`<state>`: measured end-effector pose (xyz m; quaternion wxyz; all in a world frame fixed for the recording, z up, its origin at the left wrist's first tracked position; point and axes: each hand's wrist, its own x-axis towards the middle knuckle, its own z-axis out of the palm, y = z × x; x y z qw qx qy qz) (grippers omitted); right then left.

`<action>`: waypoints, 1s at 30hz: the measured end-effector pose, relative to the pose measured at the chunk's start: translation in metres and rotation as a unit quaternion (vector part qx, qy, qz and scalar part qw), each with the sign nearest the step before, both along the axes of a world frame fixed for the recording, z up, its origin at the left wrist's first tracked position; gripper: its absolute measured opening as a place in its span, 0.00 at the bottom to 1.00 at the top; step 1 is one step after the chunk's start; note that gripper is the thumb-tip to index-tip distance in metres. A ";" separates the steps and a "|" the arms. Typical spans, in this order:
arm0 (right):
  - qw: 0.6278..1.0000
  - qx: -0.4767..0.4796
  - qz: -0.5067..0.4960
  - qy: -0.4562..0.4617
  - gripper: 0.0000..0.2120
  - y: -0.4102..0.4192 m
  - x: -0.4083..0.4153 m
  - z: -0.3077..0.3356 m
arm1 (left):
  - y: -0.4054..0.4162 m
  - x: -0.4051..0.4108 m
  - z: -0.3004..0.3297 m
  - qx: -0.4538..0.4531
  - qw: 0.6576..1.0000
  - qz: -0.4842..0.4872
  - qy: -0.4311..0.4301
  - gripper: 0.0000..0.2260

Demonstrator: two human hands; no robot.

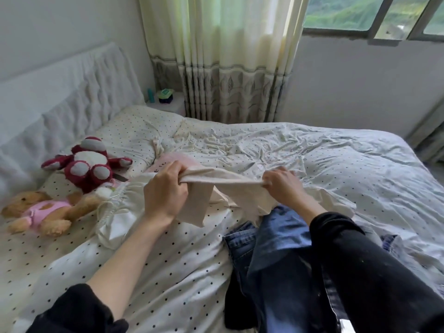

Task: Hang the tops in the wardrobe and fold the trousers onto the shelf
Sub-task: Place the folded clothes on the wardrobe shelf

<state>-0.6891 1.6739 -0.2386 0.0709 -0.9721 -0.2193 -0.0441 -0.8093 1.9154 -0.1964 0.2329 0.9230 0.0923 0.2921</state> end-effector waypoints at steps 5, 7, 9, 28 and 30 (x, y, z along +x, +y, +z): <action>0.964 0.189 -0.110 -0.151 0.09 -0.024 0.016 0.056 | -0.013 0.012 0.006 0.049 0.998 -0.043 -0.003 0.12; 0.932 0.235 -0.112 -0.253 0.08 -0.030 0.018 0.075 | -0.020 0.018 0.005 0.058 0.997 -0.058 -0.012 0.17; 0.909 0.214 -0.118 -0.338 0.08 -0.044 0.019 0.087 | -0.029 0.024 0.003 0.088 0.990 -0.102 -0.030 0.20; 0.978 -0.141 -0.143 -0.060 0.12 -0.195 -0.096 -0.038 | -0.132 -0.021 -0.134 0.135 0.926 -0.284 0.209 0.14; 0.973 -0.129 -0.138 -0.130 0.13 -0.195 -0.097 -0.022 | -0.138 -0.017 -0.122 0.110 0.933 -0.281 0.194 0.10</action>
